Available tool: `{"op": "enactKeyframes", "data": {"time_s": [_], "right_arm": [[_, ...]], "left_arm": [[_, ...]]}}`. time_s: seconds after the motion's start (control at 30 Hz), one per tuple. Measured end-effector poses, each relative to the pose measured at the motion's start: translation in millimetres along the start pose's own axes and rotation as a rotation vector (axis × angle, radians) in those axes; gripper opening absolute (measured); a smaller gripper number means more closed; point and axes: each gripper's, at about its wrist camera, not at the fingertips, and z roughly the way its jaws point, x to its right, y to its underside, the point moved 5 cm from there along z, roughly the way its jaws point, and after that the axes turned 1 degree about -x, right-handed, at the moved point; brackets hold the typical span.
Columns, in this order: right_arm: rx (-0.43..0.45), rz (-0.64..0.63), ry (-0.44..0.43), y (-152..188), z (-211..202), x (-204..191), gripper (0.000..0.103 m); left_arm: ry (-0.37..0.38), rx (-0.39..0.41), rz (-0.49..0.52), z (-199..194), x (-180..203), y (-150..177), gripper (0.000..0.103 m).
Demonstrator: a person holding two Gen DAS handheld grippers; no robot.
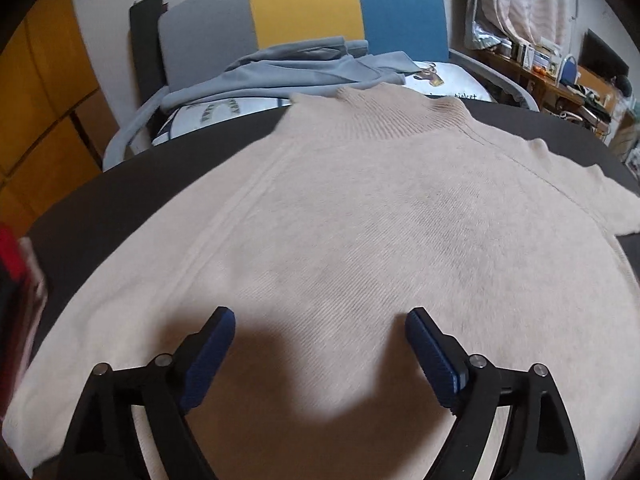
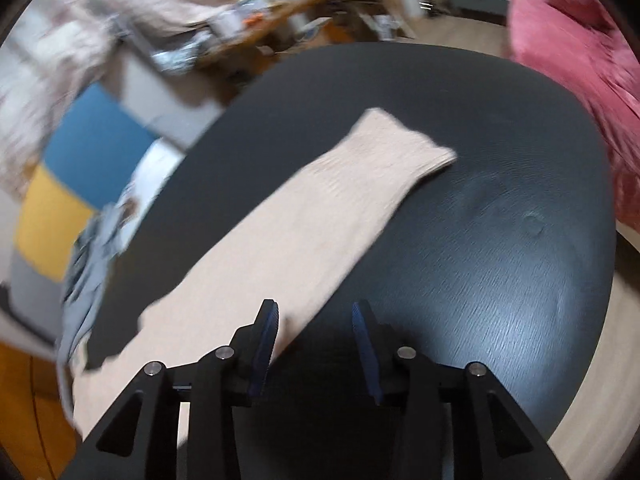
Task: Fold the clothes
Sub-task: 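Grasp the other sleeve cuff with the right gripper and lift it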
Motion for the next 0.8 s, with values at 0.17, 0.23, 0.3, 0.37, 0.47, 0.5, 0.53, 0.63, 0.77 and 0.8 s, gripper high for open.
{"op": "enactKeyframes", "data": {"time_s": [0.17,0.23,0.3,0.37,0.47,0.5,0.53,0.63,0.77,0.8], "right_arm": [[0.044,0.154,-0.029,-18.8,20.7,13.0,0.041],[0.079,0.210,-0.051,-25.2,24.5,15.1,0.041],[0.102,0.243,-0.061,-28.7,28.4,14.6,0.041],[0.121,0.257,-0.059,-27.3,32.3,10.7,0.032],[0.117,0.283,-0.083,-23.3,39.5,7.7,0.004],[0.103,0.289,-0.106,-20.2,43.6,6.9,0.004],[0.092,0.296,-0.128,-19.0,47.5,5.7,0.004],[0.117,0.296,-0.193,-21.6,43.3,-11.7,0.004],[0.115,0.211,-0.315,-8.1,18.9,-63.8,0.004],[0.112,0.185,-0.348,-4.0,12.0,-78.2,0.004]], "left_arm": [[0.049,0.021,-0.071,13.8,-3.1,4.4,0.103],[0.076,0.023,-0.113,14.1,-7.4,8.4,0.103],[0.067,0.029,-0.107,13.4,-6.3,9.5,0.103],[0.058,0.032,-0.098,13.3,-4.2,10.4,0.103],[0.067,0.034,-0.105,13.8,-5.1,11.6,0.103],[0.072,0.034,-0.108,14.1,-5.6,11.8,0.103],[0.075,0.034,-0.110,13.9,-5.8,12.4,0.103],[0.077,0.034,-0.113,13.5,-5.5,13.7,0.103],[0.076,0.034,-0.119,12.0,-2.0,14.5,0.103],[0.076,0.034,-0.120,11.8,-1.4,14.5,0.103]]}}
